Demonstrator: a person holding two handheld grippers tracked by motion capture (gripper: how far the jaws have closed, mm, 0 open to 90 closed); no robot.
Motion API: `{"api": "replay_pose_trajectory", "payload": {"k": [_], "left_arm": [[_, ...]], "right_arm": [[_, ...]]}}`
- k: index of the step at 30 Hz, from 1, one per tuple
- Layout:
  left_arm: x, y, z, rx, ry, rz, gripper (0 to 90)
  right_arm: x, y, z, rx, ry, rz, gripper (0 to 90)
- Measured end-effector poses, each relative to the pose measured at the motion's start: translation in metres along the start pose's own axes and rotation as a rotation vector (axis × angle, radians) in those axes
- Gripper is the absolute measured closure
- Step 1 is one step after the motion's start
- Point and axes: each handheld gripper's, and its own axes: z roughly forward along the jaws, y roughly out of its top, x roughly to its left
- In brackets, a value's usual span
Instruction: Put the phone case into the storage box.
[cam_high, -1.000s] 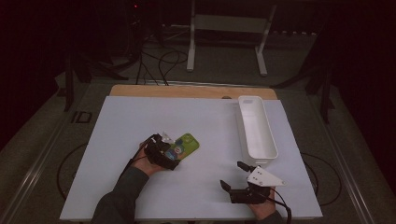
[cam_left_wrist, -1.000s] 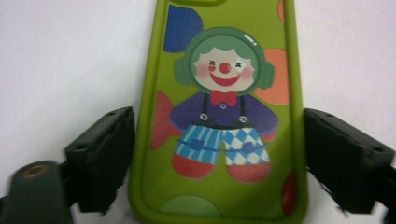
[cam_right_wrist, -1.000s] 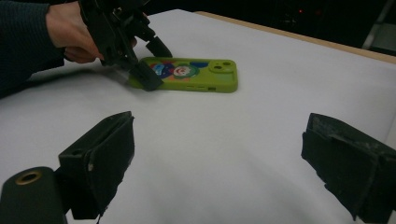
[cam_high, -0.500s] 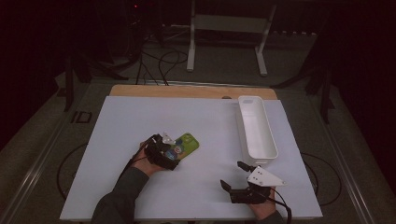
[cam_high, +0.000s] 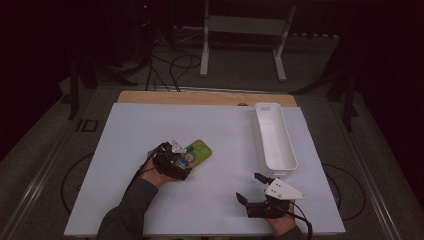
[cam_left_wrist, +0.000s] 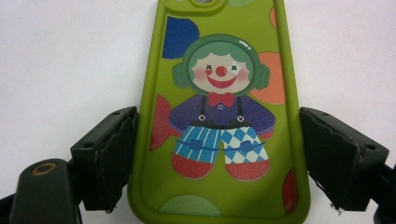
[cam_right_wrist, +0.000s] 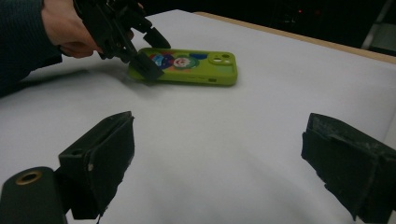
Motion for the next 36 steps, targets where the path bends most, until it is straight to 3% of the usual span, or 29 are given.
{"api": "replay_pose_trajectory", "payload": {"k": [36], "left_arm": [[-0.006, 0.007, -0.024, -0.099, 0.061, 0.006, 15.8]], "right_arm": [[0.0, 0.0, 0.0, -0.003, -0.003, 0.008, 9.2]]}}
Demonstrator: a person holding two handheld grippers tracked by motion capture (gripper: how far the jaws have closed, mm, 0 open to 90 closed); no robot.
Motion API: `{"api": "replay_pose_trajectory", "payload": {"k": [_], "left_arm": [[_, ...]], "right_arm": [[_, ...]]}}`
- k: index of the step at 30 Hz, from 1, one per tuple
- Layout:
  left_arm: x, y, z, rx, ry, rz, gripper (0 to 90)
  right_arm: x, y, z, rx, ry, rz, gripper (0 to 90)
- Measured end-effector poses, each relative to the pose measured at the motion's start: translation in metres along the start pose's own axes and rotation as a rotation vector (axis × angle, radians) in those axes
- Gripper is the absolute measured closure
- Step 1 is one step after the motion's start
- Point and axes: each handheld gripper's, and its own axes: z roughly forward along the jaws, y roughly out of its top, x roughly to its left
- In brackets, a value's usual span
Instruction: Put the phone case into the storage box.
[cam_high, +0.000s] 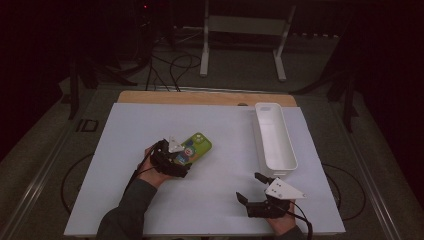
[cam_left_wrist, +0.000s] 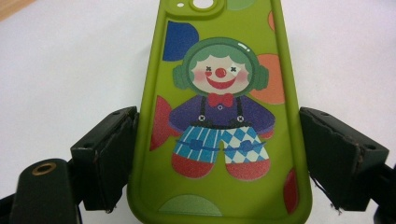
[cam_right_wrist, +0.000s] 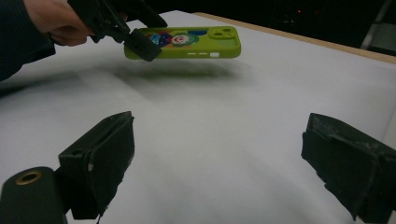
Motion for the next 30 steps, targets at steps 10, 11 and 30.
{"api": "replay_pose_trajectory", "payload": {"k": [10, 11, 30], "left_arm": [[-0.002, 0.001, -0.006, -0.03, 0.013, 0.001, 15.8], [-0.002, 0.002, -0.007, -0.032, 0.016, 0.002, 15.8], [-0.008, 0.002, -0.02, -0.112, 0.047, 0.002, 15.8]], "right_arm": [[0.0, 0.0, 0.0, -0.001, -0.002, 0.003, 9.2], [0.0, 0.0, 0.0, -0.002, -0.001, 0.004, 9.2], [-0.001, 0.002, -0.002, -0.008, 0.002, 0.026, 9.2]]}}
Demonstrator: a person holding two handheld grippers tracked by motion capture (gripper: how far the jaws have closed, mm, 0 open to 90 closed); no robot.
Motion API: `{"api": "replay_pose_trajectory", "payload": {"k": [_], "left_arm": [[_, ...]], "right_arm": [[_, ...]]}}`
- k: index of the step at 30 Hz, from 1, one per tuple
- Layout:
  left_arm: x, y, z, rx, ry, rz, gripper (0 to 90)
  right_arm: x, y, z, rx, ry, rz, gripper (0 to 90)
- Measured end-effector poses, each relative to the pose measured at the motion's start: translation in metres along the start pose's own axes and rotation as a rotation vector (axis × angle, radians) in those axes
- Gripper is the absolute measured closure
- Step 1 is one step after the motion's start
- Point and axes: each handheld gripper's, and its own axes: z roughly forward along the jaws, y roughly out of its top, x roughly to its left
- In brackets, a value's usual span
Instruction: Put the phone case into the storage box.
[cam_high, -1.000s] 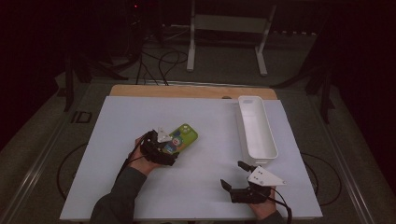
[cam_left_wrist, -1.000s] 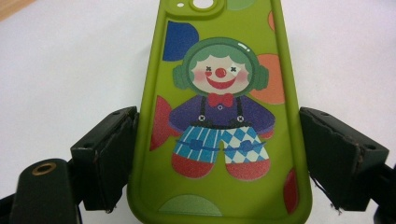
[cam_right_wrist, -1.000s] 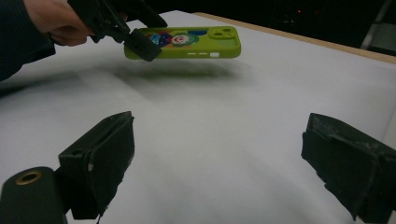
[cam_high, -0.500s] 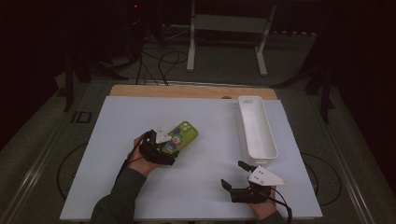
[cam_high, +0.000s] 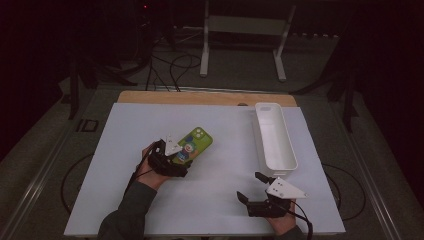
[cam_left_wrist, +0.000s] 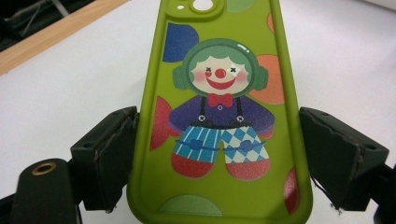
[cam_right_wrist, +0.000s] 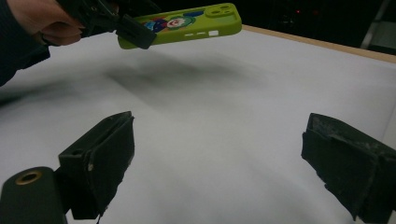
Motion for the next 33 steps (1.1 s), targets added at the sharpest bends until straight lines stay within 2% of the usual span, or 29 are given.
{"api": "replay_pose_trajectory", "payload": {"k": [10, 24, 33], "left_arm": [[-0.004, -0.001, -0.006, -0.046, 0.005, -0.007, 15.8], [-0.01, -0.001, -0.016, -0.11, 0.015, 0.008, 15.8], [-0.013, -0.001, -0.022, -0.148, 0.018, 0.018, 15.8]], "right_arm": [[-0.002, 0.002, -0.001, -0.012, -0.002, 0.017, 9.2], [-0.01, 0.011, -0.005, -0.031, -0.006, 0.058, 9.2], [-0.017, 0.017, -0.006, -0.008, -0.021, 0.085, 9.2]]}}
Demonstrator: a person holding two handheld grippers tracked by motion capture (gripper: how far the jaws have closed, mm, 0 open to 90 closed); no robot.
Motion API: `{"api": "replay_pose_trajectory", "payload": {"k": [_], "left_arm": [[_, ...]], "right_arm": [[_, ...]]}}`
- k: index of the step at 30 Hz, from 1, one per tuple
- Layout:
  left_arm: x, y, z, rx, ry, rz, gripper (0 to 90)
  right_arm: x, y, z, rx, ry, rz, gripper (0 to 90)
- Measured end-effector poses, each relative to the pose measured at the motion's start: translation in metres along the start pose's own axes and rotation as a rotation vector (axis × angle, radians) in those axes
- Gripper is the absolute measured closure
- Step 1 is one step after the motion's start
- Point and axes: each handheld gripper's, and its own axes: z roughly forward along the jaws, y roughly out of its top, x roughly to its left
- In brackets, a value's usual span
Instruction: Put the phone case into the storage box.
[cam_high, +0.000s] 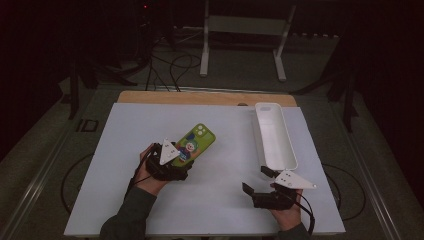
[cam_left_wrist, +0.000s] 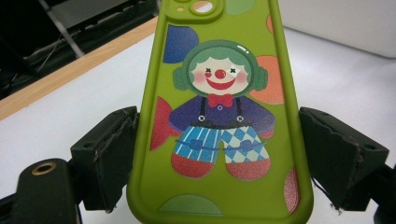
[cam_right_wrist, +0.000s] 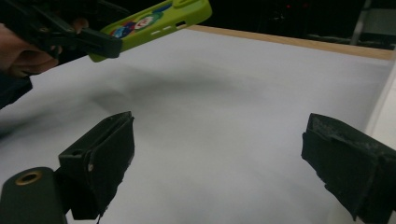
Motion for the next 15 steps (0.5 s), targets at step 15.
{"api": "replay_pose_trajectory", "payload": {"k": [15], "left_arm": [[-0.005, 0.003, -0.007, -0.035, -0.009, 0.018, 15.8]], "right_arm": [[-0.01, 0.02, 0.0, -0.02, 0.009, 0.038, 9.2]]}}
